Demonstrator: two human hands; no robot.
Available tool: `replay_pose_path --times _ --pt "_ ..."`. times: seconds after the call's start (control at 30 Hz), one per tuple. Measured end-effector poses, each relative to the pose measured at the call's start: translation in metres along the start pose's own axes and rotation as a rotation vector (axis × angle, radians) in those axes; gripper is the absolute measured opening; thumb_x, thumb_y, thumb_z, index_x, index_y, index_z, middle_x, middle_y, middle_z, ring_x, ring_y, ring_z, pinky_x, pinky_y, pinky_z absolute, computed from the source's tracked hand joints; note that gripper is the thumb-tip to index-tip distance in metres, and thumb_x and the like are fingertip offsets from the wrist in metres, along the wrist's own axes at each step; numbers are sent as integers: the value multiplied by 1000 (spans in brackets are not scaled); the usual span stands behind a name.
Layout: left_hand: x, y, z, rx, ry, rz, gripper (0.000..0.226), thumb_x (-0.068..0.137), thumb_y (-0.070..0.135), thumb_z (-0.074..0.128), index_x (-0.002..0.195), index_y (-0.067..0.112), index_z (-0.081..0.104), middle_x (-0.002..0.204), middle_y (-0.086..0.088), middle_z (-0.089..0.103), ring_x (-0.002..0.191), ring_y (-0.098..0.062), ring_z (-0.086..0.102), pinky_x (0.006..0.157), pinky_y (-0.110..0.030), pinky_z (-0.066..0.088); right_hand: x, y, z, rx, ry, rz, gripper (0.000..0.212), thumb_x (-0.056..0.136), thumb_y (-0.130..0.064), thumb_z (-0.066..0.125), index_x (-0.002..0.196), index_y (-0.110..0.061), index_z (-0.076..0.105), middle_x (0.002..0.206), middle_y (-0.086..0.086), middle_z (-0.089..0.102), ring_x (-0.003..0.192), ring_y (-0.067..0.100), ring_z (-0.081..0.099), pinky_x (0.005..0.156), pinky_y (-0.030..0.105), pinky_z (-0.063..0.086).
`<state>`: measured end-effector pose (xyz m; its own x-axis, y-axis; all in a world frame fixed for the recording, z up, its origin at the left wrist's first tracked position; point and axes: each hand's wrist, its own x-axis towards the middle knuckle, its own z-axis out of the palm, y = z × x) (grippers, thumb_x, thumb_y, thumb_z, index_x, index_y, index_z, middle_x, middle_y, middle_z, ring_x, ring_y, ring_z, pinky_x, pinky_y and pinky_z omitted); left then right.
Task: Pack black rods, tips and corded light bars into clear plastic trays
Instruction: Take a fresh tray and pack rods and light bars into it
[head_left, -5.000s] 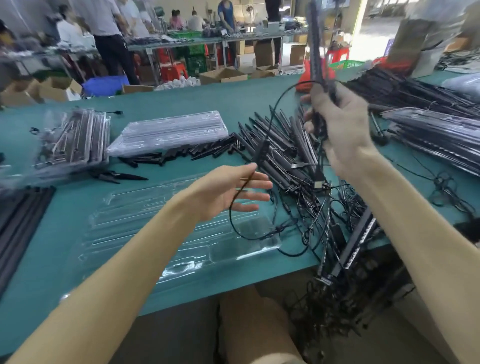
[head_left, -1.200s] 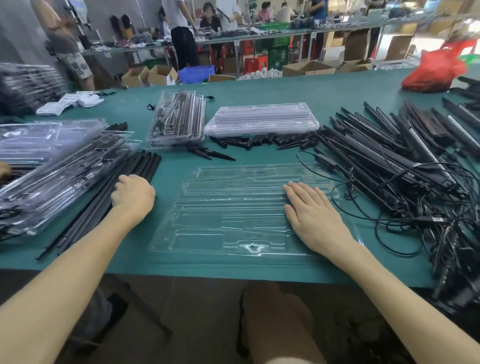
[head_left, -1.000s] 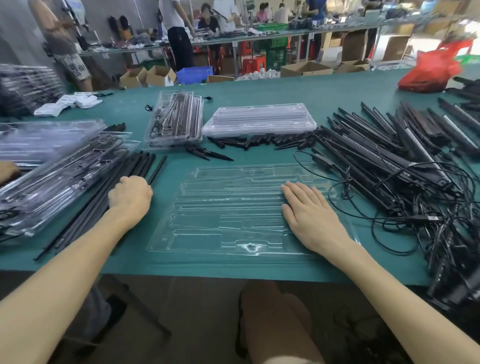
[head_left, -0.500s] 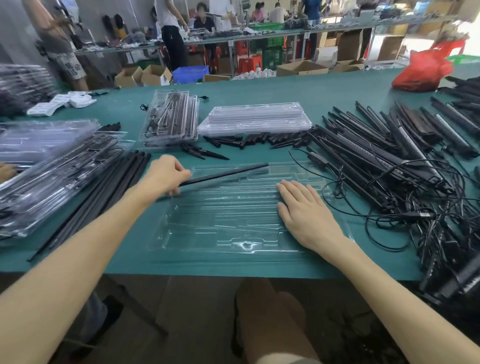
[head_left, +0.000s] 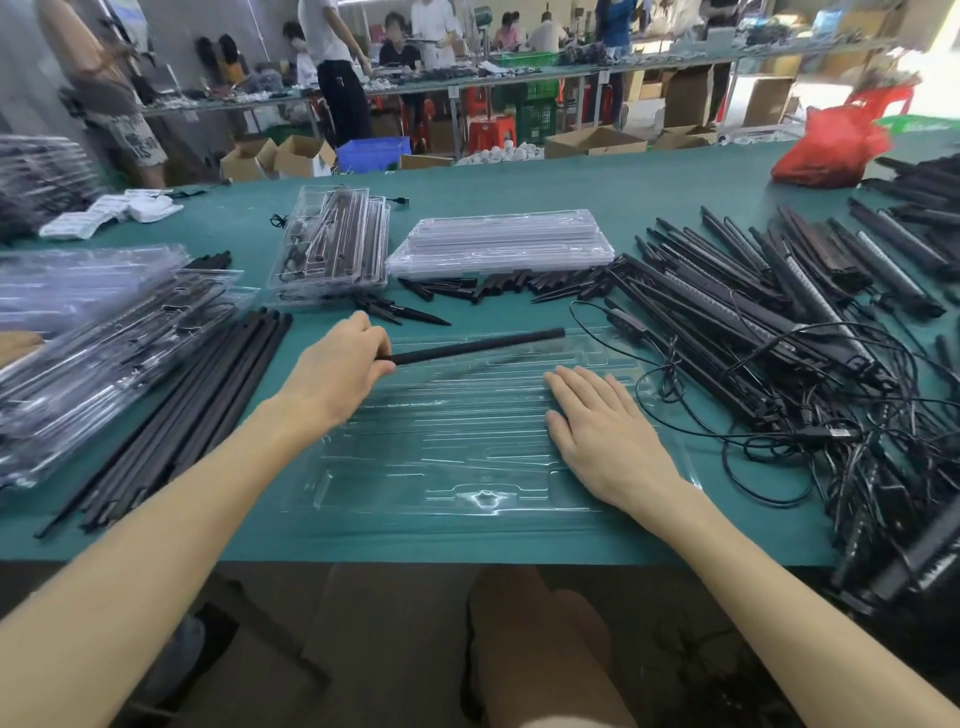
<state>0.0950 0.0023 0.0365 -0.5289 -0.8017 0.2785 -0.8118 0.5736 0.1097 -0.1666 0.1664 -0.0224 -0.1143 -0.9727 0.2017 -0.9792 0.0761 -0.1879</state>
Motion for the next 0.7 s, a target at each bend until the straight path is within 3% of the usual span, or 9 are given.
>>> replay_pose_path --times 0.1,0.17,0.27,0.33,0.43,0.57,0.7 --pt "7 9 -9 -106 52 -35 16 97 26 65 96 10 61 98 -3 49 86 -25 57 83 -41 49 0 0 0 1 -8 2 56 108 -41 20 160 -22 14 167 -7 14 154 11 5 125 33 -4" --pt "11 21 -16 -273 83 -142 17 97 26 65 90 12 59 90 -3 54 76 -21 58 76 -33 46 0 0 -1 0 -7 0 56 108 -41 20 160 -22 14 167 -7 15 154 11 5 125 33 -4" --pt "13 45 -24 -808 -18 -331 18 98 20 64 88 6 61 75 -11 65 54 -12 63 53 -23 51 0 -1 -1 11 -5 -5 56 108 -41 21 160 -22 15 167 -7 15 153 11 5 125 33 -4" --pt "9 63 -25 -1168 -85 -426 17 98 15 64 94 -2 64 84 -16 69 63 -13 71 54 -21 56 0 0 -2 32 -12 -10 58 108 -44 22 160 -21 13 167 -5 15 154 11 6 125 33 -3" --pt "0 86 -15 -1475 -118 -548 21 96 9 66 102 -11 63 80 -16 74 75 -22 76 61 -22 59 0 2 -5 178 10 3 72 104 -53 33 160 -16 10 166 0 20 153 13 12 125 32 3" --pt "-15 112 8 -1641 -204 -663 18 95 3 65 104 -13 64 85 -20 75 81 -27 76 65 -25 61 -3 4 -12 446 40 49 89 94 -63 48 160 -17 13 157 -7 38 149 16 25 122 34 17" --pt "-18 124 18 -1578 -149 -613 13 94 -6 63 106 -11 62 92 -21 73 84 -26 76 72 -27 62 -6 2 -19 460 86 -2 59 101 -54 42 153 -26 37 150 -5 48 142 16 35 119 37 25"
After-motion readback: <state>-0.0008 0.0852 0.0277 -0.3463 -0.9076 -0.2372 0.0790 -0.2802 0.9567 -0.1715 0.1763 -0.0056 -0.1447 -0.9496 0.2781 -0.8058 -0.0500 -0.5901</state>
